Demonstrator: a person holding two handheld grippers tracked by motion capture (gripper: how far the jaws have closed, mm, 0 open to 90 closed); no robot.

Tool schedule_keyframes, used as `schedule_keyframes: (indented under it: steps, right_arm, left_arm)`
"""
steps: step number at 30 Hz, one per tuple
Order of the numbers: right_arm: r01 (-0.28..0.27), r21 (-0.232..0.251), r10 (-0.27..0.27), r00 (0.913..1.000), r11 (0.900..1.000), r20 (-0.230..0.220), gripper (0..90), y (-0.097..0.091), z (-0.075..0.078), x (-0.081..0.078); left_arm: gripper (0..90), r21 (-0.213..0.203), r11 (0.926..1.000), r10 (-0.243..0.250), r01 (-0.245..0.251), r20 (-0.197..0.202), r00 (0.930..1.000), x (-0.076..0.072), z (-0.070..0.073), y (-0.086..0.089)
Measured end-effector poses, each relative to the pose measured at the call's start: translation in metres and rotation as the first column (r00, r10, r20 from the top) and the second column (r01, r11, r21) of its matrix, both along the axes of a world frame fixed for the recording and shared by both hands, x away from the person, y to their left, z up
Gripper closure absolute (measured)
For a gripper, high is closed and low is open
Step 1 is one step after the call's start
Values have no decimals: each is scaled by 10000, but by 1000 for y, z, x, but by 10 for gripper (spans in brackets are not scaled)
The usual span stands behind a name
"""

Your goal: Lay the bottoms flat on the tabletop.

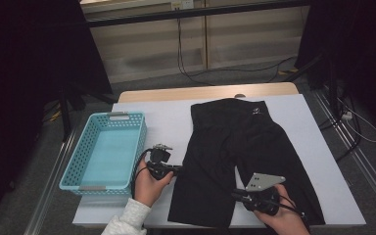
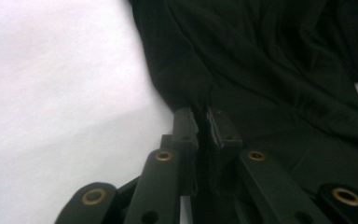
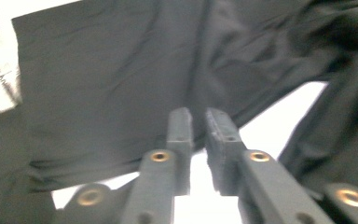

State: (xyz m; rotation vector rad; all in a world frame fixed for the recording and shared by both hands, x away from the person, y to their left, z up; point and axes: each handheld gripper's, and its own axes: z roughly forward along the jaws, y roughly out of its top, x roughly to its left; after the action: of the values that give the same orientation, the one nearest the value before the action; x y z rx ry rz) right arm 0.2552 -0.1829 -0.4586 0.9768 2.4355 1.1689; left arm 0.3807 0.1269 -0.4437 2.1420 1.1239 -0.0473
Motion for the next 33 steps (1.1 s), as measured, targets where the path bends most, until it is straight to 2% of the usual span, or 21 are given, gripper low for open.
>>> schedule_keyframes:
  steps: [3, 5, 9, 14, 16, 17, 19, 20, 21, 24, 26, 27, 28, 30, 32, 33]
  right_arm:
    - [333, 59, -334, 9993, 9994, 184, 689, 1, 2, 8]
    - [409, -90, -406, 9988, 9991, 278, 629, 6, 3, 11]
    - [737, -310, -722, 9963, 9968, 474, 571, 14, 4, 20]
    - [1251, -512, -1220, 9907, 9908, 603, 594, 15, 3, 33]
    - [1482, -771, -1449, 9883, 9859, 468, 608, 17, -2, 37]
    - [1537, -975, -1499, 9877, 9833, 452, 643, 17, -5, 38]
    - [1519, -587, -1508, 9883, 9867, 222, 751, 16, -8, 39]
    - [1406, -516, -1400, 9900, 9887, 161, 843, 15, -8, 39]
    - [1315, -511, -1311, 9913, 9900, 111, 880, 15, -7, 39]
    - [1098, -521, -1104, 9938, 9926, -93, 893, 14, -5, 36]
    - [1007, -594, -1015, 9948, 9931, -107, 893, 11, -3, 32]
    - [1013, -484, -1021, 9947, 9937, -138, 892, 8, -3, 31]
    - [1030, -381, -1038, 9944, 9940, -205, 893, 6, -3, 30]
    - [997, -608, -1010, 9947, 9932, -180, 892, 4, -4, 28]
    - [960, -603, -970, 9952, 9936, -135, 891, 1, -4, 25]
    - [911, -642, -920, 9957, 9938, -110, 890, -1, -4, 22]
  left_arm:
    - [864, 9, 10000, 94, -94, 1, 10000, 1, 1, 4]
    - [881, 9, 9999, 165, -165, -109, 9998, 1, 1, 5]
    - [884, -89, 9999, 101, -102, -167, 9998, 0, 0, 5]
    - [882, -29, 9999, 126, -126, -108, 9999, -1, -1, 4]
    - [882, -70, 9998, 176, -177, -114, 9998, 0, -2, 5]
    - [882, -5, 9999, 161, -161, -70, 9998, 0, -1, 6]
    - [886, -35, 9997, 257, -258, -78, 9996, 0, -2, 6]
    - [888, 5, 9996, 265, -265, -52, 9996, 0, -2, 6]
    - [889, 3, 9997, 246, -246, -54, 9997, 1, -2, 6]
    - [882, -204, 9995, 221, -222, -70, 9997, 1, 1, 8]
    - [854, -226, 9996, 152, -153, -58, 9999, 0, 1, 7]
    - [833, -265, 9996, 115, -116, -56, 9999, 0, 0, 6]
    - [797, -300, 9994, 142, -142, 20, 9999, 1, 0, 7]
    - [692, -431, 9985, 351, -346, 122, 9993, 2, 1, 8]
    - [643, -493, 9976, 501, -487, 265, 9984, 3, 3, 9]
    - [584, -507, 9974, 520, -503, 327, 9981, 3, 3, 9]
